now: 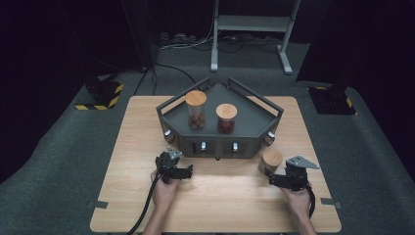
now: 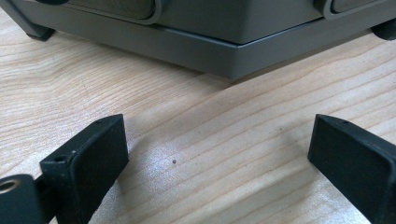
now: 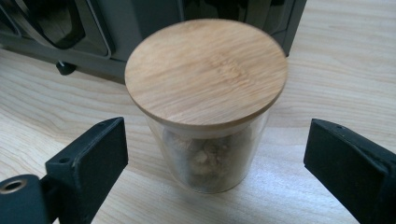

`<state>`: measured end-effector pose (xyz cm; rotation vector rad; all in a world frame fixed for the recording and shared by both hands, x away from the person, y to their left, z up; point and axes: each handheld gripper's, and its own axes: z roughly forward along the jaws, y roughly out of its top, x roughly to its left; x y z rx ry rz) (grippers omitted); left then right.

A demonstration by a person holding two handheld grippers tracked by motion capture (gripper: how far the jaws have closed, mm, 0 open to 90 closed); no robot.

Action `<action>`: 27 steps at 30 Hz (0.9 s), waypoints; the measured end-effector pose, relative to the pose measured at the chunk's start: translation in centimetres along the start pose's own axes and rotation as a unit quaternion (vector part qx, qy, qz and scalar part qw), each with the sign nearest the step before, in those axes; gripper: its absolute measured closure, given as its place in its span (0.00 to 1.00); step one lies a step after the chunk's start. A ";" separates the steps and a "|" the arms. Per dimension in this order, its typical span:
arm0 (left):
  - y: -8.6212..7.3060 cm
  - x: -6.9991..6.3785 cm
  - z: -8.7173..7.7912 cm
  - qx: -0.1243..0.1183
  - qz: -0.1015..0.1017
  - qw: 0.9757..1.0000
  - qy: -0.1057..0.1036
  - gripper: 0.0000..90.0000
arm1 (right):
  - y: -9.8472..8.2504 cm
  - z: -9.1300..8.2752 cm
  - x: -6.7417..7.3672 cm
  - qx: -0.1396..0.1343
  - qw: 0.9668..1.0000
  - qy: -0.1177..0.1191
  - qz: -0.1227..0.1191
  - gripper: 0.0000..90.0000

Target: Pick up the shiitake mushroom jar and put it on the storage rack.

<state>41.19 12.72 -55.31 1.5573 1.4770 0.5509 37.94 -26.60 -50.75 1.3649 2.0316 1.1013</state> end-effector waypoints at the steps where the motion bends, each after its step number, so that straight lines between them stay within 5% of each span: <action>1: 0.0 0.0 0.0 0.000 0.000 1.000 0.000 0.05 | 0.0 0.2 0.0 0.004 1.000 -0.001 -0.002 0.07; 27: 0.0 0.0 0.0 0.000 0.000 1.000 0.000 0.05 | -0.2 2.6 0.2 0.028 1.000 -0.009 0.011 0.13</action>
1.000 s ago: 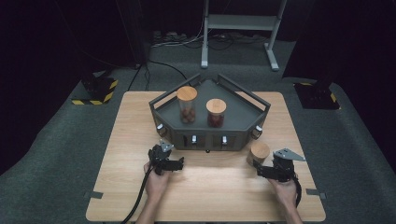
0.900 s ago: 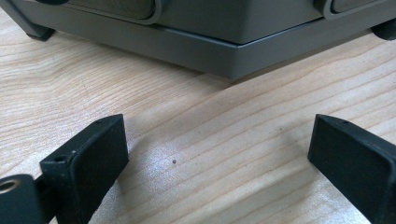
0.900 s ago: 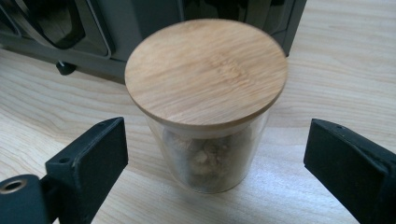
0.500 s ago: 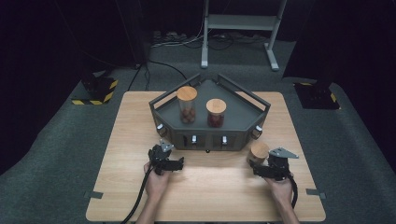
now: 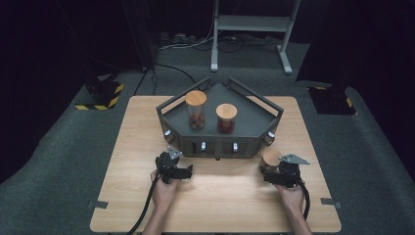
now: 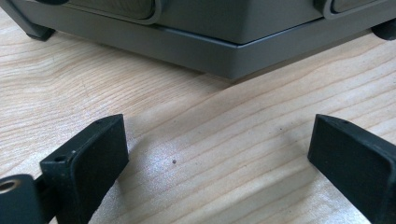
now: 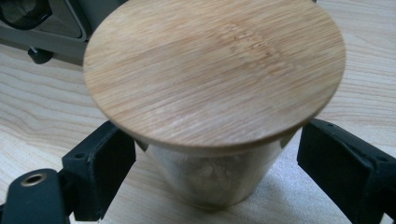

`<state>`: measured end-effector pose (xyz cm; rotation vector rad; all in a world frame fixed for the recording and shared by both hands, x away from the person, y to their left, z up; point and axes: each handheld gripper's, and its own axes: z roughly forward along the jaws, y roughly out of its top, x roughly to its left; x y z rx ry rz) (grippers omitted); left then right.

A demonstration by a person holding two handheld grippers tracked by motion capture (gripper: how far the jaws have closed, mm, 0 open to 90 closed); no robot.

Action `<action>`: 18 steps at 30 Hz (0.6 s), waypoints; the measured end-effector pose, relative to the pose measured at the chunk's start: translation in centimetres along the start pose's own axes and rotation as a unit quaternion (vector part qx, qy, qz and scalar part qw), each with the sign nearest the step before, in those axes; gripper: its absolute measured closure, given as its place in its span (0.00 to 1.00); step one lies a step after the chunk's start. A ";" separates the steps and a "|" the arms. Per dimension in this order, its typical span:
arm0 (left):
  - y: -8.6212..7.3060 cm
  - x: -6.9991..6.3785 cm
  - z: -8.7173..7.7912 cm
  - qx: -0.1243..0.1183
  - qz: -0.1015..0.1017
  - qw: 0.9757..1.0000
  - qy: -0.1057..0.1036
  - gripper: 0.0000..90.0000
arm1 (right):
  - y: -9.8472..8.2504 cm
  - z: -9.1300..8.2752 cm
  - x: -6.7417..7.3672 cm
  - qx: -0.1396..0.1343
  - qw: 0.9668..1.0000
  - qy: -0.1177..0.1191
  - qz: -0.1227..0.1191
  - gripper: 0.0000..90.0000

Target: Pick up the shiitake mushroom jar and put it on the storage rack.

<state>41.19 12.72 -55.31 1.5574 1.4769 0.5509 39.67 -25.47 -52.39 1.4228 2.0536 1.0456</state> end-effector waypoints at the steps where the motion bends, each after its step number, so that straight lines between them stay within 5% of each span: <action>1: 0.0 0.0 0.0 0.000 0.000 1.000 0.000 0.05 | 0.0 0.1 0.0 -0.001 1.000 0.000 0.001 0.13; 18: 0.0 0.0 0.0 0.000 0.000 1.000 0.000 0.05 | 0.0 0.8 -0.1 -0.015 1.000 0.004 0.011 0.18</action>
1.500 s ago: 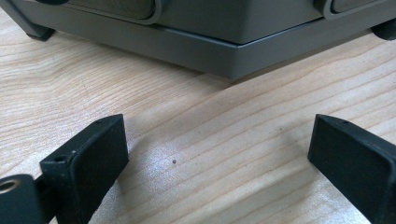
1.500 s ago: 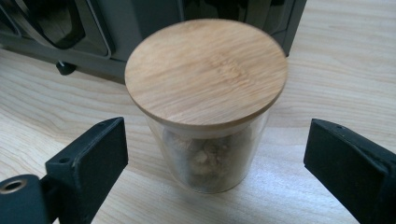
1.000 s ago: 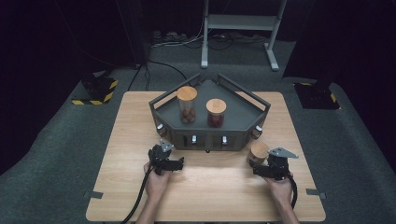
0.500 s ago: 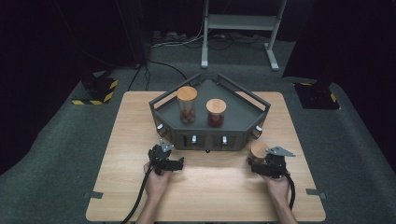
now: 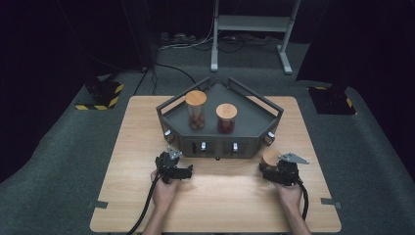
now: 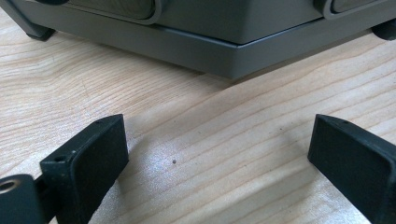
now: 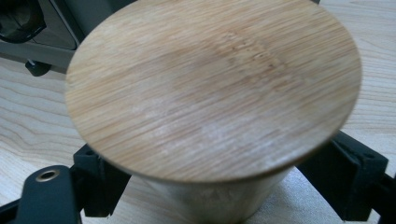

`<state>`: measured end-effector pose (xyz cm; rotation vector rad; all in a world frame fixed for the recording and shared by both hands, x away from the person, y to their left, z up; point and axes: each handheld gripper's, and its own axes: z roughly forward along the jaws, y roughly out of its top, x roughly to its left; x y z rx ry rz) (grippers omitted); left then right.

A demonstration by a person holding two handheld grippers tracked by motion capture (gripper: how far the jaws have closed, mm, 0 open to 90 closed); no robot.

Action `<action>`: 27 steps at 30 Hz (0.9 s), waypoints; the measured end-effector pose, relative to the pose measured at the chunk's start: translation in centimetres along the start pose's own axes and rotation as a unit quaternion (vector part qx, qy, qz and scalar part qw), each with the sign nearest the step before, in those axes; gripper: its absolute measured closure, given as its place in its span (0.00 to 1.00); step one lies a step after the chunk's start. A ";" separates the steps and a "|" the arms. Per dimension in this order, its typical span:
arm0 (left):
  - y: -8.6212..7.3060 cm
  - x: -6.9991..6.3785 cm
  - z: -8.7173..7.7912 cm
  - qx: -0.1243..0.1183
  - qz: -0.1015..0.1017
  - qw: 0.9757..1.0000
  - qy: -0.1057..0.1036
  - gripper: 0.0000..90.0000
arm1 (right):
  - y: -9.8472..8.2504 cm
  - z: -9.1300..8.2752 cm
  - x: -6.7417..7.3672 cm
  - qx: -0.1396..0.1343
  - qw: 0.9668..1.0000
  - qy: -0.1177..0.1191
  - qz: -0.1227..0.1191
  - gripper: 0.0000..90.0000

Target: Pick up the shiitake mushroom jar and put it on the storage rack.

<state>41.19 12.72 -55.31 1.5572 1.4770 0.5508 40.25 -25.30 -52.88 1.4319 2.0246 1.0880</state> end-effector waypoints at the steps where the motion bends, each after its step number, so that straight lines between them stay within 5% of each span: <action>1: 0.0 0.0 0.0 0.000 0.000 1.000 0.000 0.05 | 0.0 0.0 0.0 -0.001 1.000 0.000 0.000 0.19; 27: 0.0 0.0 0.0 0.000 0.001 1.000 0.000 0.05 | -0.2 0.9 0.4 -0.008 1.000 -0.007 -0.006 0.25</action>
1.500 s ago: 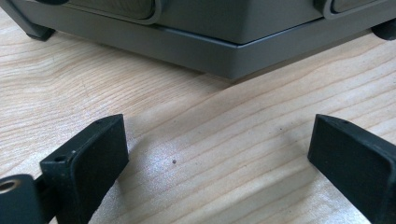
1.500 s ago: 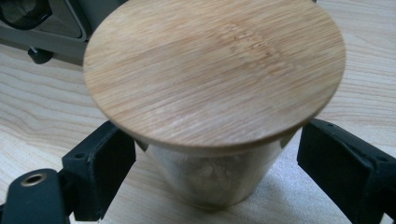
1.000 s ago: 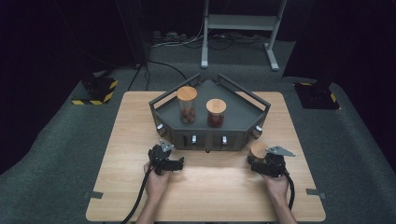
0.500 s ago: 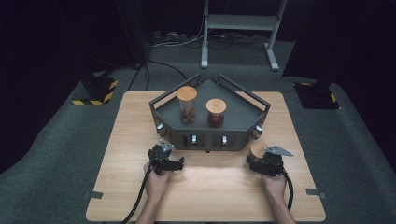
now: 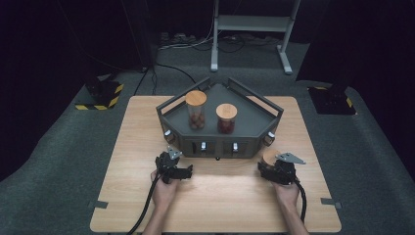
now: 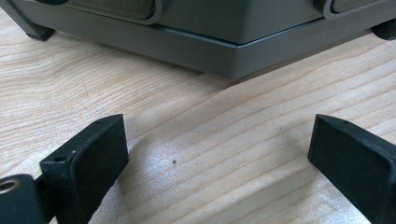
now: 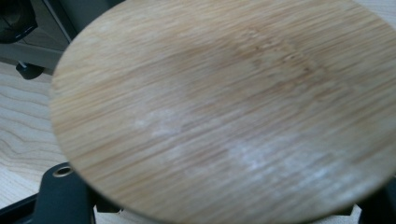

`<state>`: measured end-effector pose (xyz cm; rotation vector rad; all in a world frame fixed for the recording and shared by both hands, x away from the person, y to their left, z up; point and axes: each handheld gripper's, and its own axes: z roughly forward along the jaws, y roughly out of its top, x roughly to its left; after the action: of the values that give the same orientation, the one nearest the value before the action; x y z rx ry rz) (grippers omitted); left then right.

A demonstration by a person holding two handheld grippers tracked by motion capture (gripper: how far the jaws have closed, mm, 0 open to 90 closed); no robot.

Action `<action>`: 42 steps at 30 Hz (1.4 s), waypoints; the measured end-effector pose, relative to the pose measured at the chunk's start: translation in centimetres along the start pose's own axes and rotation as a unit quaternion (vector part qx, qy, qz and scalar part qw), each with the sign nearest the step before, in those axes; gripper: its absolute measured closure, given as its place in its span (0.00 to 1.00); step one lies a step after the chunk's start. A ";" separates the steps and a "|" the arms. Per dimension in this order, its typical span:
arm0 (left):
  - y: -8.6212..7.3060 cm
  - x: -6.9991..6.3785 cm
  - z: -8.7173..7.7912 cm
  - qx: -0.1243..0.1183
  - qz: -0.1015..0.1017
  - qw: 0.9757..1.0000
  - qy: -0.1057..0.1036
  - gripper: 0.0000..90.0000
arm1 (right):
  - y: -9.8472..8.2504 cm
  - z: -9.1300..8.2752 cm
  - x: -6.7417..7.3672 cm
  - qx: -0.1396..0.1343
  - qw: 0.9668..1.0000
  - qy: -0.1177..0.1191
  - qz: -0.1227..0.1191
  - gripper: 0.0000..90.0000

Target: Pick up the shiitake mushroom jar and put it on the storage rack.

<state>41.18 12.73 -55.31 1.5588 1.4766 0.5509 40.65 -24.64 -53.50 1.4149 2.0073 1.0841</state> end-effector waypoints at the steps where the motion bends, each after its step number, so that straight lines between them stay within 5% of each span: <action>1: 0.0 0.0 0.0 0.000 0.000 1.000 0.000 0.05 | 0.0 0.0 0.0 0.000 1.000 0.000 -0.001 0.25; 42: 0.0 0.0 0.0 0.000 -0.001 1.000 0.000 0.05 | 1.2 -2.3 -0.1 -0.014 1.000 0.006 -0.014 0.28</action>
<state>41.19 12.72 -55.31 1.5572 1.4769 0.5502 39.71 -25.29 -51.16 1.3658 2.0067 1.1071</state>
